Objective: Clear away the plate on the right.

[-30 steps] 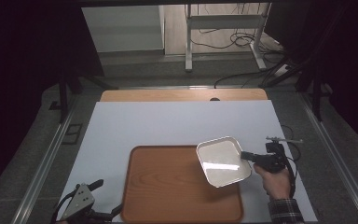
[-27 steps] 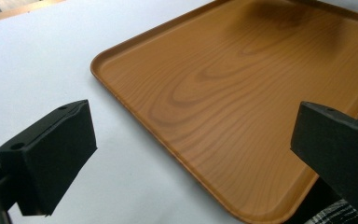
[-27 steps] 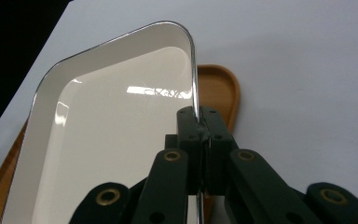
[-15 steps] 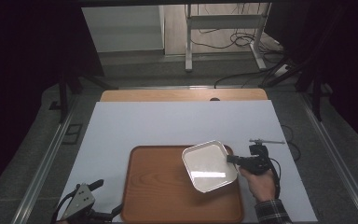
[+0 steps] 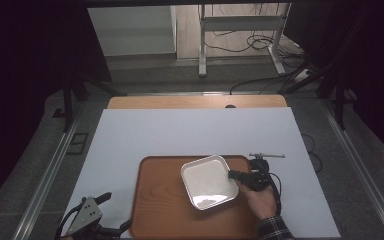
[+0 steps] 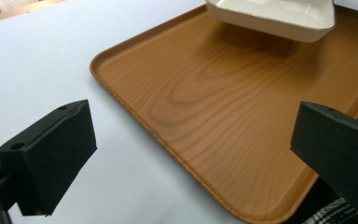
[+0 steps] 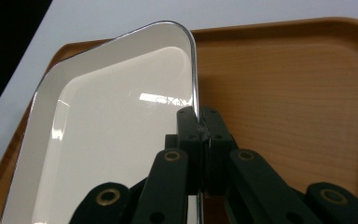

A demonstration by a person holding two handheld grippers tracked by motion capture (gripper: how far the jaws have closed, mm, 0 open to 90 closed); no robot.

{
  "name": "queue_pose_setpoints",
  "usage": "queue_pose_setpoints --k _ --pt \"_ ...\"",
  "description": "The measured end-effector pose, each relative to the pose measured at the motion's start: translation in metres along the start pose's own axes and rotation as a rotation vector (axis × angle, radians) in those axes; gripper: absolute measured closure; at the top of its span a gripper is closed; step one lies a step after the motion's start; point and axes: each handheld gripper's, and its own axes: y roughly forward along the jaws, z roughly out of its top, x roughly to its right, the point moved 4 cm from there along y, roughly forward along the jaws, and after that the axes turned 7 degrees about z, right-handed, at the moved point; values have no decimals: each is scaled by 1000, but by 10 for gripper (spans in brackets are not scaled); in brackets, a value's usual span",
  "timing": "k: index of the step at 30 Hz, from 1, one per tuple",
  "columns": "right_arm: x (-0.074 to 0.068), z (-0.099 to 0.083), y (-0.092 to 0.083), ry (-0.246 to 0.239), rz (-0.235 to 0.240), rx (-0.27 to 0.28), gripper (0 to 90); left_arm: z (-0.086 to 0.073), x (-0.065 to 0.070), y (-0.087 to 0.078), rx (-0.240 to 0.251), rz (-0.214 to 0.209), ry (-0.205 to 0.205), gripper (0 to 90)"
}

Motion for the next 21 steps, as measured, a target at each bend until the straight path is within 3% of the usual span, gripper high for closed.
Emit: queue_pose_setpoints --k 9,15,18,19,20,21 --pt "6 -1 13 -5 -70 -10 880 0 1 1 -4 -1 5 0" --pt "11 -1 15 -16 -87 -8 856 0 1 0 -5 -3 11 0" --pt "11 1 12 -52 -66 3 704 0 1 0 -4 -3 10 0" --pt "11 1 12 -52 -66 3 704 0 1 0 -4 -4 9 0" --pt "8 3 7 -99 -67 3 608 0 1 0 -4 -5 10 0" --pt "7 4 4 -122 -59 6 568 0 1 0 -4 -5 10 0"
